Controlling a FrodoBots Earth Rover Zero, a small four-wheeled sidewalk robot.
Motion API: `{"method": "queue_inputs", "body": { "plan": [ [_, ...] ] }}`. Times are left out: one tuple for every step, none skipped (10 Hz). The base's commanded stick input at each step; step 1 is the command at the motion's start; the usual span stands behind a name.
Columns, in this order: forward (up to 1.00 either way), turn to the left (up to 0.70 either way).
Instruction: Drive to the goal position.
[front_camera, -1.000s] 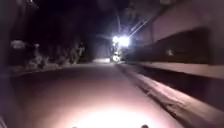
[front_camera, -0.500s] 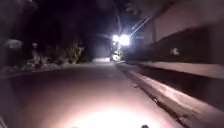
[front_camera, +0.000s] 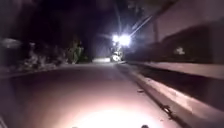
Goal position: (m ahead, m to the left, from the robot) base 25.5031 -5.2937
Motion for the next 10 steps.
{"method": "queue_inputs", "body": {
  "plan": [
    [0.70,0.00],
    [0.70,0.00],
    [0.70,0.00],
    [0.70,0.00],
    [0.70,0.00],
    [0.70,0.00],
    [0.70,0.00],
    [0.70,0.00],
    [0.70,0.00],
    [0.70,0.00]
  ]
}}
